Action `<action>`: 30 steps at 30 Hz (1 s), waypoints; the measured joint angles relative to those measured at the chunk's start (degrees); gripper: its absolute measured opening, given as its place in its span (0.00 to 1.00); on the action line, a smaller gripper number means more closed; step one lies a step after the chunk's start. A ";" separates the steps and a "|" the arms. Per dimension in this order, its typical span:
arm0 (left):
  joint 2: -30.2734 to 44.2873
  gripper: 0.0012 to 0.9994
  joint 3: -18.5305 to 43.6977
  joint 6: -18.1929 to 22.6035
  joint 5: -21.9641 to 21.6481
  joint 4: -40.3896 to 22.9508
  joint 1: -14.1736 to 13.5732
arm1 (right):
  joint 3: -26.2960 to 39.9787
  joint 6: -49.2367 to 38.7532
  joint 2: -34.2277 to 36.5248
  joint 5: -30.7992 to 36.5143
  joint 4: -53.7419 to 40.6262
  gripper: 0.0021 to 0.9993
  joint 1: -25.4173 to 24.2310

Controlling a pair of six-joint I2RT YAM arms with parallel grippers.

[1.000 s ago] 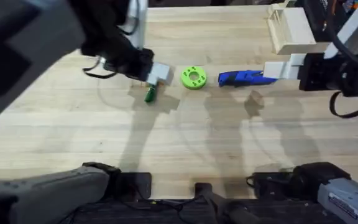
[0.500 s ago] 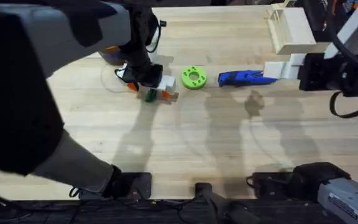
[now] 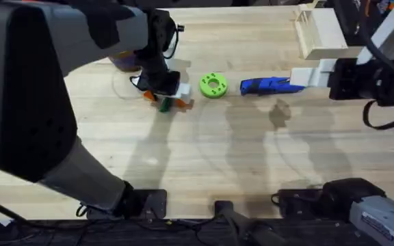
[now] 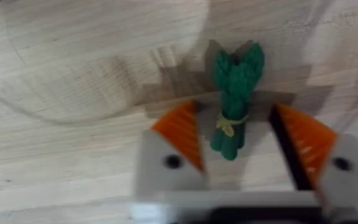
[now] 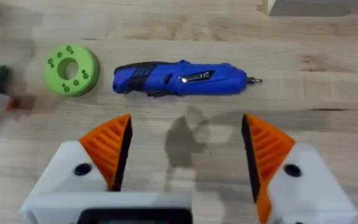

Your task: Pick up the gripper from the table and insert it into the empty holder that is missing its gripper. Then pick up a screw, insert it into the mounting hole, and use the screwdriver to tighten it. Finally, clean up the table by picking up the vegetable and placing it into the bucket.

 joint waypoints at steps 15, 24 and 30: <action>-1.29 0.02 2.92 0.31 0.01 -2.38 0.80 | 0.00 -0.08 -0.01 0.02 0.01 0.98 0.00; -13.32 0.02 20.03 0.30 -2.30 -8.94 7.78 | 0.00 -0.42 0.01 0.04 0.00 0.99 0.00; -14.49 0.02 24.79 1.96 -4.74 -7.41 13.56 | 0.00 -0.42 -0.01 0.02 0.00 0.99 0.00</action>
